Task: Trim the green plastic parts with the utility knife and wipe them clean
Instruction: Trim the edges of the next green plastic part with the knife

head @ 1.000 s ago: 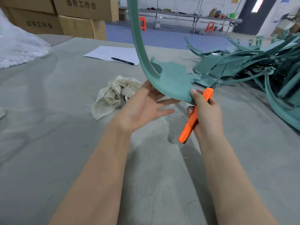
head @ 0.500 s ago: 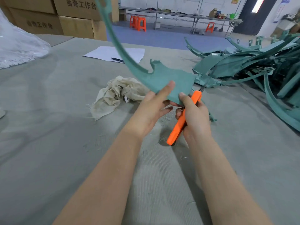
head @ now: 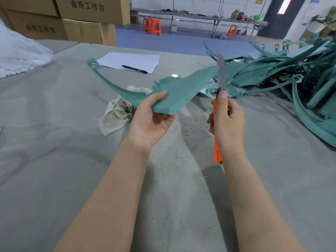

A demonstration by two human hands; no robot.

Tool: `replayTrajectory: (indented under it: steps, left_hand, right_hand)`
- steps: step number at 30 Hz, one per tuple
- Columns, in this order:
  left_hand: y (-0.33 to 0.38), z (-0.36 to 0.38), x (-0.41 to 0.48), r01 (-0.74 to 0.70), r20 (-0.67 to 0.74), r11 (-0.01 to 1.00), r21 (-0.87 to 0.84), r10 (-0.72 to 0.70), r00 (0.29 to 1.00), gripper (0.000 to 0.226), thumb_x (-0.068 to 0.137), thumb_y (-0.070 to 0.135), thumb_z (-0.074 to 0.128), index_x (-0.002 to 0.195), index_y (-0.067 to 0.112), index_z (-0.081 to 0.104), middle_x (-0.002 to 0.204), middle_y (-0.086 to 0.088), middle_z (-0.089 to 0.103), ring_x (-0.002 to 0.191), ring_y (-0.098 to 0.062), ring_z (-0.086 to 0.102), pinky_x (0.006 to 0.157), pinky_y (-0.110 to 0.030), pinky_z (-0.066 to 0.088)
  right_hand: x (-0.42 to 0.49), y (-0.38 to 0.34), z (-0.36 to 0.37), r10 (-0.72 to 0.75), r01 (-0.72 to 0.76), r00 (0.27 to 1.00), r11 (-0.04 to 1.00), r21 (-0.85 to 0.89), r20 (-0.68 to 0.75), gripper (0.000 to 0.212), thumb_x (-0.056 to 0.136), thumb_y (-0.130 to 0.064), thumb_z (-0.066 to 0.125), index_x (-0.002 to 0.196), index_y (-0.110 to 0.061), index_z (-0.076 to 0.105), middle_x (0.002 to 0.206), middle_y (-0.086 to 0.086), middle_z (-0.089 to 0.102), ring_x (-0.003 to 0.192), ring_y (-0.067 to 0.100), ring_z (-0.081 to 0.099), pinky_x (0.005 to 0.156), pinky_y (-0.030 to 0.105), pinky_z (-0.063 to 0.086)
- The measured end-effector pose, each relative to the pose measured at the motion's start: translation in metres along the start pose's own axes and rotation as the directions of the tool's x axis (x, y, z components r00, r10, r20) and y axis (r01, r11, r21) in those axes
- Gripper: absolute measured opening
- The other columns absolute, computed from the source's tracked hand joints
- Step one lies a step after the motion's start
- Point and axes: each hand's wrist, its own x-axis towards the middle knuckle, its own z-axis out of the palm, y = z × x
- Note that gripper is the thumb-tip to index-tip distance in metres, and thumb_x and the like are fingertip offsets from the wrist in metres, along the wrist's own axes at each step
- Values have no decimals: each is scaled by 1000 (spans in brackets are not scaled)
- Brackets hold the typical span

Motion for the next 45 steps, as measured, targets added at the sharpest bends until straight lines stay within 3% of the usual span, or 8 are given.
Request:
replayTrajectory:
  steps: [7,11,21,28,35,39,43,45]
  left_hand:
    - [3,4,-6,90,10,994,-54,-90,996,14,87,5,55,76,7,62,67,-5,67,50,-12,63,41,-16,47]
    - [3,4,-6,141,9,988,-63,-140,990,5,87,4,54,86,6,59,81,-8,62,50,-12,63,40,-16,47]
    - [5,3,-6,244,83,967,-69,-238,968,29,71,5,58,99,7,56,97,-7,58,49,-11,64,41,-16,49]
    - [5,3,-6,251,62,966,-66,-247,967,27,86,6,52,113,7,53,106,-7,57,50,-11,64,41,-15,49]
    - [6,2,-8,278,128,956,-94,-266,956,72,72,8,57,142,1,41,69,-9,69,51,-11,66,42,-16,50]
    - [4,1,-6,252,127,951,-180,-232,964,65,73,6,55,136,-2,47,74,-13,71,53,-13,67,44,-17,51]
    - [5,-1,-4,202,105,954,-221,-182,978,29,73,5,54,101,-2,59,77,-12,70,59,-15,68,48,-19,55]
    - [4,0,-2,159,57,965,-211,-150,987,34,69,8,55,102,2,58,87,-8,67,70,-13,65,59,-19,55]
  right_hand:
    - [-2,0,3,-53,54,998,998,33,-45,54,94,-54,41,77,-4,51,61,8,44,65,40,46,61,55,48]
    - [-2,-1,3,-39,51,996,989,136,-86,42,96,-51,43,71,-20,52,54,-4,45,55,19,44,57,41,43]
    - [-2,1,4,-91,101,992,988,119,-91,41,92,-55,44,67,-23,48,57,0,42,58,23,42,56,45,41]
    - [-1,1,4,-98,111,991,984,143,-90,40,94,-52,44,63,-28,46,51,-10,42,54,19,41,55,38,39]
    - [-7,-1,9,-149,156,987,977,145,-55,50,90,-57,46,68,-13,45,58,12,37,57,36,38,52,48,40]
    - [-21,-3,22,-246,242,967,968,68,69,48,89,-58,46,66,-16,44,59,18,43,56,38,44,50,51,41]
    - [-33,-2,29,-320,329,931,944,-27,174,34,88,-58,45,65,-34,45,51,-11,46,47,8,43,48,24,36]
    - [-38,-2,31,-349,372,912,926,-71,216,30,88,-57,45,67,-36,44,52,-17,47,49,5,44,49,16,30]
